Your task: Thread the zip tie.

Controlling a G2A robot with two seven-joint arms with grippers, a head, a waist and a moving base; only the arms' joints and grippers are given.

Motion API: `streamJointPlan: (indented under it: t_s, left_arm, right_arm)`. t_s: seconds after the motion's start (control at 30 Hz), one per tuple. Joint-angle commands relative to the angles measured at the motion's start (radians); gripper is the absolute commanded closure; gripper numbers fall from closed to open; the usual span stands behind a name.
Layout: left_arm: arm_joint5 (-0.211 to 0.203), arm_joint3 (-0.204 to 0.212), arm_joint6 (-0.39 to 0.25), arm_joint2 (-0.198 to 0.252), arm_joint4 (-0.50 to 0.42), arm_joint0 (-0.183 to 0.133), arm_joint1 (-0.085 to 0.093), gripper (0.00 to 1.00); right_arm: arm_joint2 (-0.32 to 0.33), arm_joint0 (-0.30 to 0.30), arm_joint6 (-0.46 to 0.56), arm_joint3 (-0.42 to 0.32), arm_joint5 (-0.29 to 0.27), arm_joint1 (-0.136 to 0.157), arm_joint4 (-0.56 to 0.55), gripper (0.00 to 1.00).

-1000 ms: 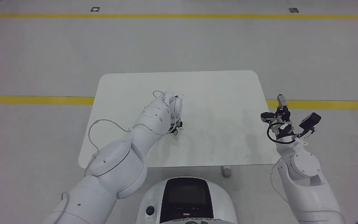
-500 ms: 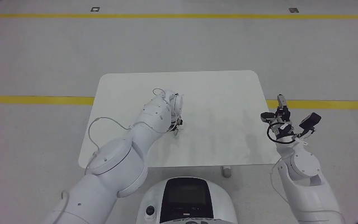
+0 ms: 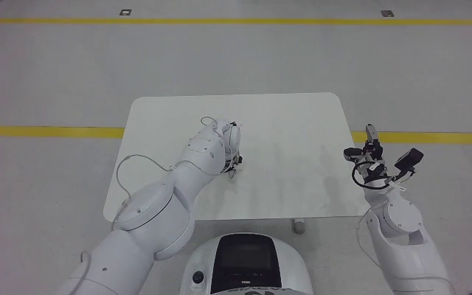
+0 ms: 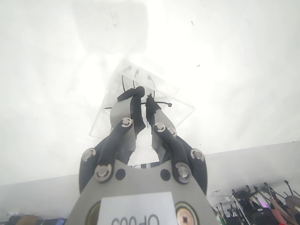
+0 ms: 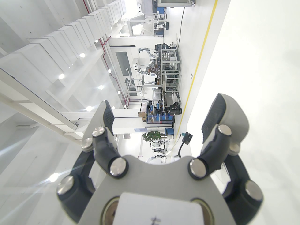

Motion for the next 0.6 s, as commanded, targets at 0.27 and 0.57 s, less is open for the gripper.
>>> streamJointPlan:
  t_s: [0.27, 0.57]
  left_arm:
    - [0.004, 0.014, 0.027, 0.006, -0.012, 0.006, -0.001, 0.86]
    - [0.011, 0.024, 0.046, 0.011, -0.023, 0.009, -0.002, 0.88]
  right_arm:
    - [0.0, 0.0, 0.0, 0.0, 0.0, 0.0, 0.0, 0.0]
    - [0.0, 0.0, 0.0, 0.0, 0.0, 0.0, 0.0, 0.0]
